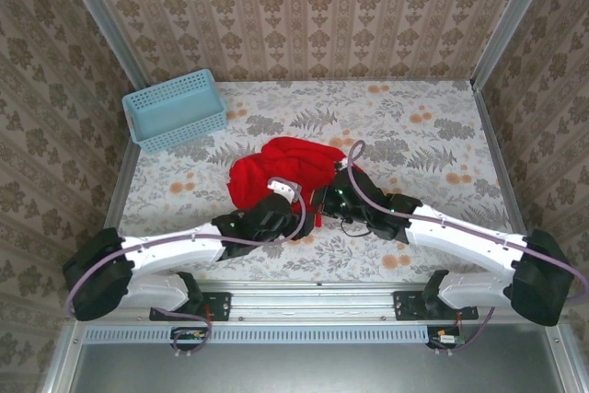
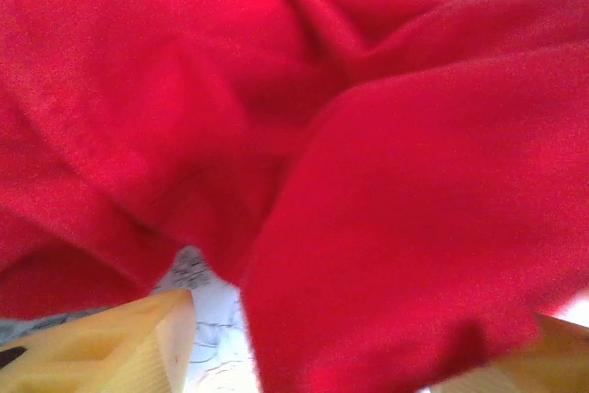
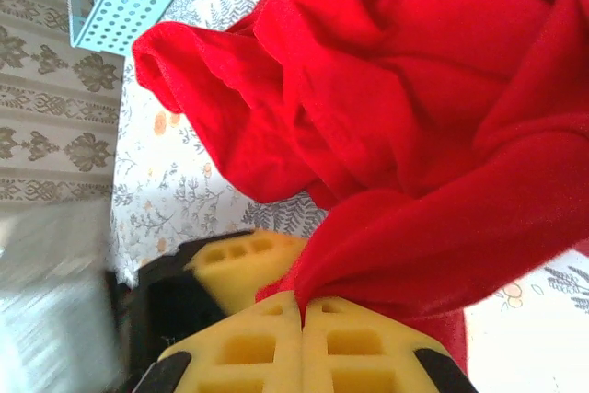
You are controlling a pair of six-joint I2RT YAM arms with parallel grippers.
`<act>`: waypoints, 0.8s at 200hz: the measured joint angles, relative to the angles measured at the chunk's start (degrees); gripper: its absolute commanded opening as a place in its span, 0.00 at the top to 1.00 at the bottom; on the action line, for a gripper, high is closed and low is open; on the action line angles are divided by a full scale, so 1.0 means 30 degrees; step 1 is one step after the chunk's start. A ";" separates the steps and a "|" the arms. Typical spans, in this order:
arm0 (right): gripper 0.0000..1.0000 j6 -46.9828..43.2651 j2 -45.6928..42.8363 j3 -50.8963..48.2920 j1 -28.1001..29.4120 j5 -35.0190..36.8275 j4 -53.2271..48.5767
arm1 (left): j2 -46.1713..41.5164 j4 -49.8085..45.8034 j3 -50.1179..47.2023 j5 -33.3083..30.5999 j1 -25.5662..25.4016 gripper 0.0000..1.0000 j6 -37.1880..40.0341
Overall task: Fold the inside-out t-shirt
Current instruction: Turn the T-shirt inside out at the center of the table.
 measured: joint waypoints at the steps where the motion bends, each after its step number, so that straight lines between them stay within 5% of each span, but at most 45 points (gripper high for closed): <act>1: 1.00 -0.0007 -0.0058 -0.0029 0.0000 0.0022 -0.0007 | 0.0044 0.0007 0.0000 -0.0015 0.0022 0.43 -0.0051; 56: 1.00 0.0007 -0.2353 -0.1246 -0.0007 0.1107 -0.0940 | 0.0998 0.0058 0.0000 0.0029 0.1151 0.61 -0.1042; 160: 1.00 -0.0029 -0.1792 -0.1800 -0.0109 0.0641 -0.0015 | -0.1137 0.3279 -0.0291 0.1115 -0.1297 0.51 0.0197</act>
